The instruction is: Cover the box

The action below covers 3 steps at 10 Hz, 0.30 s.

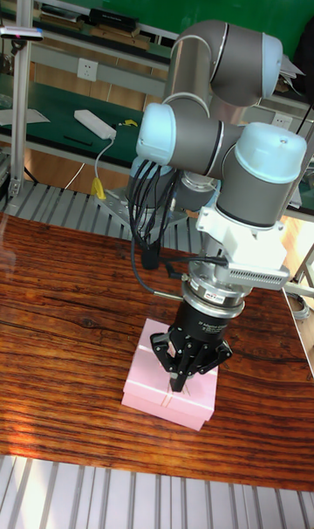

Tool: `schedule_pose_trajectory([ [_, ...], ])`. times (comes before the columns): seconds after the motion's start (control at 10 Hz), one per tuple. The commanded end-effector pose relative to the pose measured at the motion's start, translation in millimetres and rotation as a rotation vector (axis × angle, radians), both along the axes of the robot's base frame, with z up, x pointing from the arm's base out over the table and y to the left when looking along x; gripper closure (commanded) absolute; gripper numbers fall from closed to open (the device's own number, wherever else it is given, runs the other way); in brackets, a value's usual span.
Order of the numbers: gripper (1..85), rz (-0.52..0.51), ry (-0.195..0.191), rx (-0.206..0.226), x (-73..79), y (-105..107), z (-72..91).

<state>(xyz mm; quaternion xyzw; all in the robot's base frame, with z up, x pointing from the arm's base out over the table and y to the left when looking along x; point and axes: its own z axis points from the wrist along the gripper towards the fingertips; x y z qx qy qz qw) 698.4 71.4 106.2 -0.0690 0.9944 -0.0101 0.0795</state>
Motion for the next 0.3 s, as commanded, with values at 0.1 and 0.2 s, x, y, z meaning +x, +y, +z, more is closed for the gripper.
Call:
schedule_pose_trajectory([
  [0.1, 84.7, -0.011, -0.002, 0.066, 5.0, 14.8, -0.4],
  [0.2, 84.7, -0.004, -0.001, 0.054, 4.1, 11.1, -0.9],
])
